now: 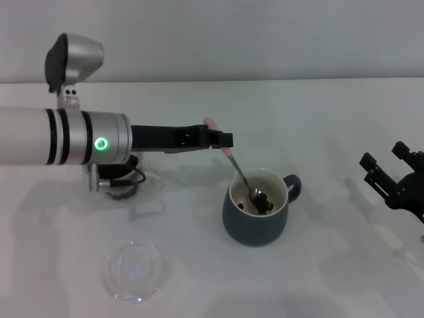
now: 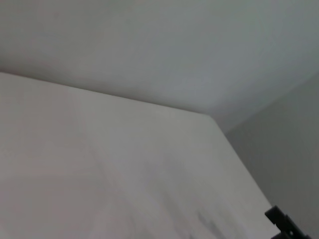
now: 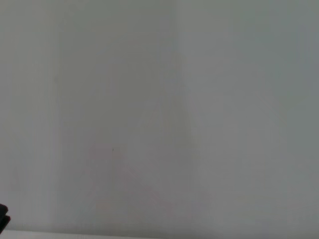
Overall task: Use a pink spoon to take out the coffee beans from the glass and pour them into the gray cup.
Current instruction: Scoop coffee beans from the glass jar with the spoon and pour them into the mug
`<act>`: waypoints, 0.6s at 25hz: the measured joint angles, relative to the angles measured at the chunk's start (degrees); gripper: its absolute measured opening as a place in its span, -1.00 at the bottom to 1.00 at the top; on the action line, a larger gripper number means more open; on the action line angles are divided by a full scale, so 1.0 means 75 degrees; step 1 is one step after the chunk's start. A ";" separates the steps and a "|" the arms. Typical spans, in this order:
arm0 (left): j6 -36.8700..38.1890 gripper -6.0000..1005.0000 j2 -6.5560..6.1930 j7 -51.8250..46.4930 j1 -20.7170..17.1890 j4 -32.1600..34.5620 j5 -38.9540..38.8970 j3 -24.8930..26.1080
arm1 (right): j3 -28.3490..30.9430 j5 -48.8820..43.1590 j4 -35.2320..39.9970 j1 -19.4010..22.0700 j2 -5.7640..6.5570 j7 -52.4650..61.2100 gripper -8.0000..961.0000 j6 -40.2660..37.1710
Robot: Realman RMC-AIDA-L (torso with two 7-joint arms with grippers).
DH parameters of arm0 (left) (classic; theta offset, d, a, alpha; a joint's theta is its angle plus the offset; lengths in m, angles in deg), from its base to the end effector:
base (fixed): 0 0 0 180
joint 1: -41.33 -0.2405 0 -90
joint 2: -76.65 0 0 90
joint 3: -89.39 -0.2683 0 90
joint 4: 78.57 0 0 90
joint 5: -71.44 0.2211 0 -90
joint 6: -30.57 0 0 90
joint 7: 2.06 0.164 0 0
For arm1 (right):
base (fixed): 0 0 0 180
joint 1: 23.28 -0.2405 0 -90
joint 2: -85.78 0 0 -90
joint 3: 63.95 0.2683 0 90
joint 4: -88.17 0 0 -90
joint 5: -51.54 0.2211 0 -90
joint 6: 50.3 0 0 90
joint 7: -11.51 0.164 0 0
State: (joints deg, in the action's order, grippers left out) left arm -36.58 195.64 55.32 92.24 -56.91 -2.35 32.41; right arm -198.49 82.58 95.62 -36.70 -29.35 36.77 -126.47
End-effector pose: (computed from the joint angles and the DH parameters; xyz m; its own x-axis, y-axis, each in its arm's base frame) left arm -0.1721 0.4249 -0.1004 0.4242 0.8230 0.3779 0.8533 -0.5030 0.1375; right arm 0.3819 0.2742 -0.0299 0.6325 -0.0844 -0.7700 -0.7456 -0.3358 -0.5757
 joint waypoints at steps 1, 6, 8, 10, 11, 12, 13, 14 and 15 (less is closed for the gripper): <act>0.0003 -0.73 0.0001 0.0004 0.0005 0.0097 -0.0003 -0.0115 | 0.0007 0.0003 0.0001 -0.0010 0.0000 -0.0003 0.57 0.0008; 0.0030 -0.73 0.0007 0.0047 -0.0037 0.0420 -0.0015 -0.0273 | 0.0036 0.0009 0.0003 -0.0040 0.0000 -0.0006 0.57 0.0096; 0.0004 -0.73 0.0010 0.0068 -0.0059 0.0639 -0.0019 -0.0285 | 0.0039 0.0010 0.0003 -0.0040 0.0000 -0.0008 0.57 0.0118; -0.0043 -0.73 0.0011 0.0083 -0.0071 0.0725 -0.0048 -0.0287 | 0.0045 0.0010 0.0003 -0.0045 0.0000 -0.0009 0.57 0.0138; -0.0059 -0.73 0.0011 0.0108 -0.0079 0.0738 -0.0089 -0.0288 | 0.0049 0.0010 0.0003 -0.0048 0.0000 -0.0010 0.57 0.0150; -0.0073 -0.73 0.0012 0.0143 -0.0096 0.0738 -0.0134 -0.0289 | 0.0052 0.0013 0.0003 -0.0054 0.0000 -0.0010 0.57 0.0159; -0.0099 -0.73 0.0012 0.0219 -0.0113 0.0738 -0.0190 -0.0289 | 0.0053 0.0016 0.0003 -0.0058 0.0000 -0.0011 0.57 0.0162; -0.0153 -0.73 0.0012 0.0348 -0.0134 0.0739 -0.0244 -0.0291 | 0.0053 0.0019 0.0003 -0.0061 0.0000 -0.0012 0.57 0.0164; -0.0164 -0.73 0.0012 0.0387 -0.0136 0.0739 -0.0253 -0.0292 | 0.0054 0.0022 0.0003 -0.0064 0.0000 -0.0012 0.57 0.0165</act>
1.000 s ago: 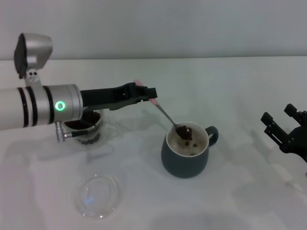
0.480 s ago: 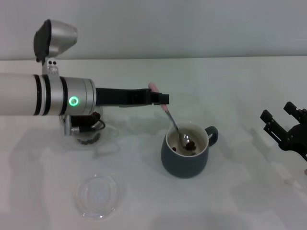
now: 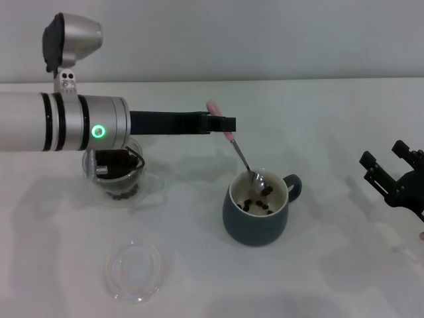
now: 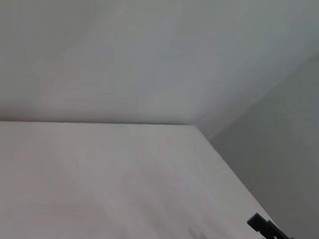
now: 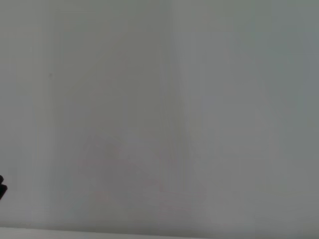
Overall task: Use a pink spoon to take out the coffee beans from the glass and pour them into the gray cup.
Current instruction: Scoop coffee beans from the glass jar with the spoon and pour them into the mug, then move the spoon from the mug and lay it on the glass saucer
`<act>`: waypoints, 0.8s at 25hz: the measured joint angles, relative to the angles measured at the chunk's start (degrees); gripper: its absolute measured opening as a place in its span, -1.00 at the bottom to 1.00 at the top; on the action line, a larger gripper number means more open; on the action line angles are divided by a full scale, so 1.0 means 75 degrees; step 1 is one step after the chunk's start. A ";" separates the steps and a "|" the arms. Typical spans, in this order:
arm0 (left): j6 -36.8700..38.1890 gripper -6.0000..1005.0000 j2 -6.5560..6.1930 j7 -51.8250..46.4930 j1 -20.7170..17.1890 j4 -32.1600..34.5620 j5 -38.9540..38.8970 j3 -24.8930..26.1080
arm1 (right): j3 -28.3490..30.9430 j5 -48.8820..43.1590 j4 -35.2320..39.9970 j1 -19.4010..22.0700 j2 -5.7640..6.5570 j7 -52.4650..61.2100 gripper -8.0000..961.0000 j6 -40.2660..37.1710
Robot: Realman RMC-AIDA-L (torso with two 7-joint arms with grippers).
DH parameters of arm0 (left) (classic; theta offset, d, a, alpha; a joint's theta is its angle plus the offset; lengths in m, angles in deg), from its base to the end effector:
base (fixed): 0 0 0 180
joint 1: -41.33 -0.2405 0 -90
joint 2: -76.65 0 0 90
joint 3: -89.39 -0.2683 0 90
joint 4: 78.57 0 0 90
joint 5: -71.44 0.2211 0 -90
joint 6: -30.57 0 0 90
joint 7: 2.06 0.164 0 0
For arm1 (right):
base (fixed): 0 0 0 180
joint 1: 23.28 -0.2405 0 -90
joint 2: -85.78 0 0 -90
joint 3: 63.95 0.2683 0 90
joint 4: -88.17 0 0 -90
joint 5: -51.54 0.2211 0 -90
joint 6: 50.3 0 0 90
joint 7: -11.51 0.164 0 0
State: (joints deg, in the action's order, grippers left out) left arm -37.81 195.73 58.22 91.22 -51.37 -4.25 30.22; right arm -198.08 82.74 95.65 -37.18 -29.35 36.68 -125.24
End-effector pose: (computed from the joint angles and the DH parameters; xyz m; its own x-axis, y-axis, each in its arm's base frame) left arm -0.1569 0.4306 -0.0882 0.5182 0.7467 0.4171 0.7874 -0.6068 0.1081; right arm 0.3831 0.2784 -0.0300 0.6359 -0.0928 -0.7662 -0.7466 -0.3255 -0.5802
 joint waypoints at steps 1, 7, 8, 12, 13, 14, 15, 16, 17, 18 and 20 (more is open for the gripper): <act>-0.0043 -0.73 0.0000 0.0088 0.0001 0.0001 -0.0003 -0.0002 | 0.0001 0.0001 0.0000 -0.0001 0.0000 -0.0001 0.57 0.0000; -0.0195 -0.73 -0.0008 0.0461 0.0034 0.0200 0.0020 -0.0133 | 0.0012 0.0013 0.0000 -0.0021 0.0000 -0.0005 0.57 0.0000; -0.0199 -0.73 -0.0008 0.0462 -0.0003 0.0303 0.0012 -0.0209 | 0.0013 0.0018 0.0000 -0.0023 0.0000 -0.0005 0.57 0.0000; -0.0204 -0.73 -0.0010 0.0433 -0.0123 0.0554 -0.0058 -0.0313 | 0.0013 0.0076 0.0000 -0.0024 0.0000 -0.0005 0.57 0.0000; -0.0208 -0.73 -0.0012 0.0424 -0.0211 0.0631 -0.0127 -0.0313 | 0.0013 0.0079 0.0000 -0.0024 0.0000 -0.0005 0.57 0.0000; -0.0210 -0.73 -0.0012 0.0420 -0.0266 0.0657 -0.0188 -0.0313 | 0.0013 0.0081 0.0000 -0.0023 0.0000 -0.0005 0.57 0.0000; -0.0226 -0.73 -0.0016 0.0422 -0.0333 0.0668 -0.0322 -0.0312 | 0.0013 0.0081 0.0000 -0.0023 0.0000 -0.0005 0.57 0.0000; -0.0226 -0.73 -0.0016 0.0422 -0.0333 0.0668 -0.0322 -0.0312 | 0.0013 0.0082 0.0000 -0.0022 0.0000 -0.0005 0.57 -0.0001; -0.0236 -0.73 -0.0017 0.0429 -0.0364 0.0673 -0.0385 -0.0309 | 0.0013 0.0083 0.0000 -0.0021 0.0000 -0.0005 0.57 -0.0004; -0.0292 -0.73 -0.0030 0.0453 -0.0524 0.0753 -0.0629 -0.0280 | 0.0013 0.0086 0.0000 -0.0021 0.0000 -0.0005 0.57 -0.0007; -0.0348 -0.73 -0.0037 0.0492 -0.0888 0.0930 -0.1269 -0.0246 | 0.0013 0.0097 0.0000 -0.0024 0.0000 -0.0005 0.57 -0.0012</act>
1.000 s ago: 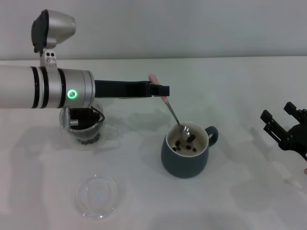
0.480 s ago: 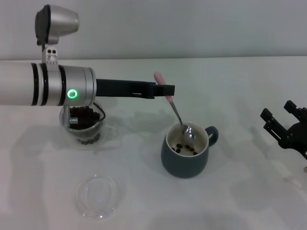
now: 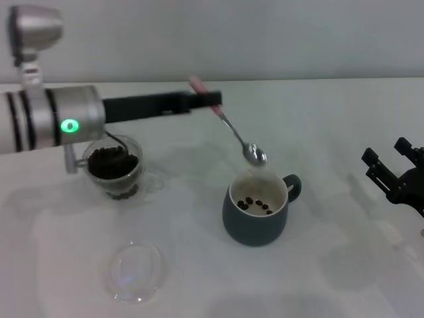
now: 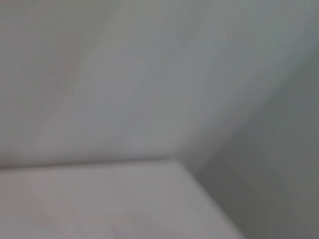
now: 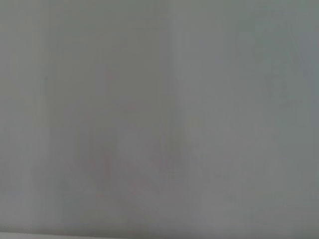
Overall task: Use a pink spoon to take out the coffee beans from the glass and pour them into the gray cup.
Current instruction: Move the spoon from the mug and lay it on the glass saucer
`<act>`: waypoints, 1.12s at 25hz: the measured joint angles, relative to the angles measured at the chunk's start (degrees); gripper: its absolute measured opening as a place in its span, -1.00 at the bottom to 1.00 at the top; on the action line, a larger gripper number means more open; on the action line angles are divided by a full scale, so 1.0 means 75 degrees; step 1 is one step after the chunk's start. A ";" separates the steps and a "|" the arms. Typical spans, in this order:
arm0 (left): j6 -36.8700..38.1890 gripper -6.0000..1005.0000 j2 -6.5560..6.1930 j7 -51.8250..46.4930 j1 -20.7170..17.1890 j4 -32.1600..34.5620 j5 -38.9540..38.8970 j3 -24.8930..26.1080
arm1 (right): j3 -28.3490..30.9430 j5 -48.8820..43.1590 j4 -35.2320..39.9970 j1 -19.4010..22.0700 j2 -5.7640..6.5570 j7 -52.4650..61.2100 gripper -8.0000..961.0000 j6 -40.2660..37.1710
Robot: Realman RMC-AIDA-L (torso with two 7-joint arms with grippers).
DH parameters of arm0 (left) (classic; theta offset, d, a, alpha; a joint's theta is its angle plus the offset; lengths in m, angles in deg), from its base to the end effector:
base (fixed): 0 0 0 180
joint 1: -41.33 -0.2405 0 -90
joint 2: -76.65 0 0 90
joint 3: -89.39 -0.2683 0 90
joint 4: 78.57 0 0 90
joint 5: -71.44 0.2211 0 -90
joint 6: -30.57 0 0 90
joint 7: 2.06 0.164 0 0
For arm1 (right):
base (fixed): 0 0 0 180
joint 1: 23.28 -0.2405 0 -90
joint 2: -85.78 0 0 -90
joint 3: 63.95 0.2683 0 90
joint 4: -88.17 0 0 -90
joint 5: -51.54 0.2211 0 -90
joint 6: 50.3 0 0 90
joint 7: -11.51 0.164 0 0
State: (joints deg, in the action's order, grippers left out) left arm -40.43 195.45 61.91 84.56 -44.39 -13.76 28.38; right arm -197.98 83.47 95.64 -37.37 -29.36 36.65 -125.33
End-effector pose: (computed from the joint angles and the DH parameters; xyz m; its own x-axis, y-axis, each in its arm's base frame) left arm -0.1607 0.4261 -0.0592 0.4854 0.6800 0.5495 0.7483 -0.6481 0.1411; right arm 0.3829 0.2804 -0.0279 0.6324 -0.0847 -0.7700 -0.7499 -0.3164 -0.5810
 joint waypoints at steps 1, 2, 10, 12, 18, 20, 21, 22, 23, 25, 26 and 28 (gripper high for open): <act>0.0000 -0.73 0.0000 0.0000 0.0000 0.0000 0.0000 0.0000 | 0.0001 0.0009 -0.0001 -0.0003 0.0001 0.0000 0.57 0.0000; -0.0063 -0.73 -0.0014 0.0161 -0.0378 0.0062 -0.0732 0.0018 | 0.0001 0.0010 0.0000 -0.0010 0.0001 0.0000 0.57 -0.0005; -0.0665 -0.73 -0.0048 0.0801 -0.1509 0.0330 -0.2469 0.0040 | 0.0000 0.0099 -0.0001 -0.0037 0.0000 0.0000 0.57 -0.0047; -0.0991 -0.73 -0.0037 0.0925 -0.1991 0.0407 -0.2816 0.0181 | 0.0001 0.0112 -0.0001 -0.0077 0.0001 -0.0018 0.57 -0.0047; -0.1417 -0.73 -0.0016 0.1111 -0.2923 0.0195 -0.3124 0.0452 | 0.0000 0.0309 0.0039 -0.0143 0.0001 -0.0241 0.57 -0.0059; -0.1554 -0.73 -0.0028 0.1160 -0.3214 0.0078 -0.3209 0.0580 | 0.0000 0.0373 0.0105 -0.0165 0.0001 -0.0287 0.57 -0.0067; -0.1592 -0.73 -0.0035 0.1189 -0.3330 0.0025 -0.3230 0.0644 | 0.0000 0.0397 0.0158 -0.0176 0.0001 -0.0310 0.57 -0.0068; -0.1614 -0.73 -0.0043 0.1224 -0.3468 -0.0039 -0.3235 0.0701 | 0.0001 0.0412 0.0208 -0.0190 0.0001 -0.0331 0.57 -0.0069; -0.1628 -0.73 -0.0055 0.1252 -0.3574 -0.0118 -0.3235 0.0762 | 0.0000 0.0412 0.0251 -0.0197 0.0000 -0.0369 0.57 -0.0069; -0.1639 -0.73 -0.0074 0.1333 -0.3735 -0.0266 -0.3223 0.0852 | 0.0005 0.0417 0.0340 -0.0204 -0.0003 -0.0523 0.57 -0.0054; -0.1640 -0.73 -0.0093 0.1407 -0.3830 -0.0364 -0.3213 0.0899 | 0.0007 0.0419 0.0389 -0.0207 -0.0005 -0.0649 0.57 -0.0029; -0.1623 -0.73 -0.0154 0.1522 -0.3945 -0.0588 -0.3193 0.0931 | 0.0007 0.0416 0.0468 -0.0209 -0.0008 -0.0828 0.57 0.0018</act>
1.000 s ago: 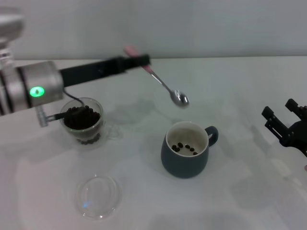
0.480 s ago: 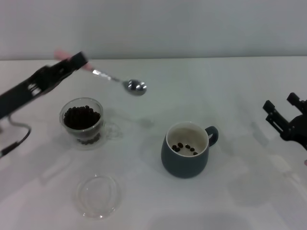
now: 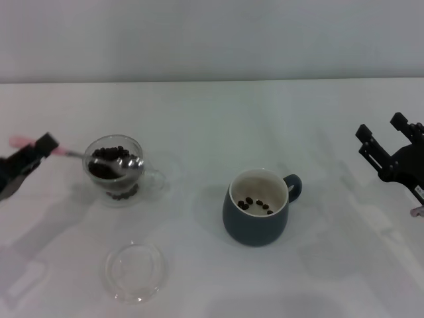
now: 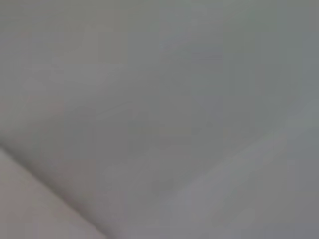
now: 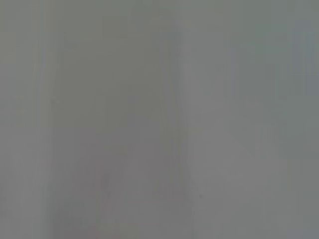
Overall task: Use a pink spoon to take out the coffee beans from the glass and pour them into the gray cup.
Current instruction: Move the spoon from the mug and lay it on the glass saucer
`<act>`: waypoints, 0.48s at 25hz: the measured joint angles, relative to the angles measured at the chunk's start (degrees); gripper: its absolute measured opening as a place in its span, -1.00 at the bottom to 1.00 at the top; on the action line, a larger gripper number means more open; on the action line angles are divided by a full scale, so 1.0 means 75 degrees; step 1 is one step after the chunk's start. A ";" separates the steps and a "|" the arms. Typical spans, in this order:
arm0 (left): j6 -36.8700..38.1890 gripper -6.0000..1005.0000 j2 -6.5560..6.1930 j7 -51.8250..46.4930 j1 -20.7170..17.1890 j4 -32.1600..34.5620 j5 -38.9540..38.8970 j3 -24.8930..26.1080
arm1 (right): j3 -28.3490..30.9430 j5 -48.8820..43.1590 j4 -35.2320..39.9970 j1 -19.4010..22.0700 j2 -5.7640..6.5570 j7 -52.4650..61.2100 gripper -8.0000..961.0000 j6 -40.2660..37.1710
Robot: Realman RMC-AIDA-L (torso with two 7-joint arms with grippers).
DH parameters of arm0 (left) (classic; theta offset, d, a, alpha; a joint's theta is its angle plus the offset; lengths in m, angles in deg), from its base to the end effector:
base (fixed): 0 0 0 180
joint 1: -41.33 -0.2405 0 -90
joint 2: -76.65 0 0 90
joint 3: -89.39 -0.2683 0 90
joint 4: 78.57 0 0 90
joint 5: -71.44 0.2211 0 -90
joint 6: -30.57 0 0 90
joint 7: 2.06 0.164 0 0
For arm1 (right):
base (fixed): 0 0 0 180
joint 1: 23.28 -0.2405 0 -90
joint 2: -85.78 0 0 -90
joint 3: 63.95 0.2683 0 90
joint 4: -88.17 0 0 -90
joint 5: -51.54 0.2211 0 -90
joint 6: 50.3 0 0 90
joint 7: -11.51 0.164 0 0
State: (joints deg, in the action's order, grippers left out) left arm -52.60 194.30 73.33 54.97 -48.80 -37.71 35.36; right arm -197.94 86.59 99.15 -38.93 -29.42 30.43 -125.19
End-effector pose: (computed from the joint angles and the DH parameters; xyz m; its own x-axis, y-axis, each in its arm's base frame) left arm -0.3227 0.3094 0.0074 -0.0421 0.5585 0.8284 0.8666 -0.3923 0.3085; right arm 0.3627 0.2998 -0.0259 0.6640 0.0109 -0.7476 -0.7069 -0.3169 -0.6324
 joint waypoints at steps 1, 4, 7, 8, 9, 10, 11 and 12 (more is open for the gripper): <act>0.0010 -0.73 -0.0038 0.0030 -0.0028 -0.0094 0.0007 0.0001 | -0.0011 -0.0009 0.0016 -0.0001 0.0000 -0.0057 0.57 0.0009; -0.0001 -0.73 -0.0167 0.0196 -0.0060 -0.0542 0.0113 -0.0007 | -0.0060 -0.0050 0.0022 -0.0007 -0.0003 -0.0212 0.57 0.0025; -0.0020 -0.73 -0.0242 0.0213 -0.0077 -0.0715 0.0365 -0.0009 | -0.0078 -0.0055 0.0019 -0.0002 -0.0003 -0.0265 0.57 0.0080; -0.0036 -0.73 -0.0271 0.0191 -0.0092 -0.0735 0.0489 -0.0011 | -0.0082 -0.0056 0.0021 0.0011 -0.0003 -0.0266 0.57 0.0092; -0.0049 -0.73 -0.0290 0.0172 -0.0103 -0.0738 0.0575 -0.0012 | -0.0083 -0.0056 0.0023 0.0021 -0.0003 -0.0267 0.57 0.0097; -0.0081 -0.73 -0.0320 0.0152 -0.0129 -0.0741 0.0684 -0.0013 | -0.0084 -0.0056 0.0026 0.0031 -0.0003 -0.0268 0.57 0.0101; -0.0127 -0.73 -0.0361 0.0132 -0.0159 -0.0756 0.0801 -0.0014 | -0.0088 -0.0057 0.0026 0.0042 -0.0003 -0.0269 0.57 0.0111; -0.0166 -0.73 -0.0401 0.0121 -0.0183 -0.0774 0.0883 -0.0016 | -0.0088 -0.0057 0.0026 0.0042 -0.0003 -0.0269 0.57 0.0111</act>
State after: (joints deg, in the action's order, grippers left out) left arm -53.84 191.30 74.24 53.59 -54.61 -31.09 35.24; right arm -198.60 86.16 99.35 -38.62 -29.44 28.41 -124.36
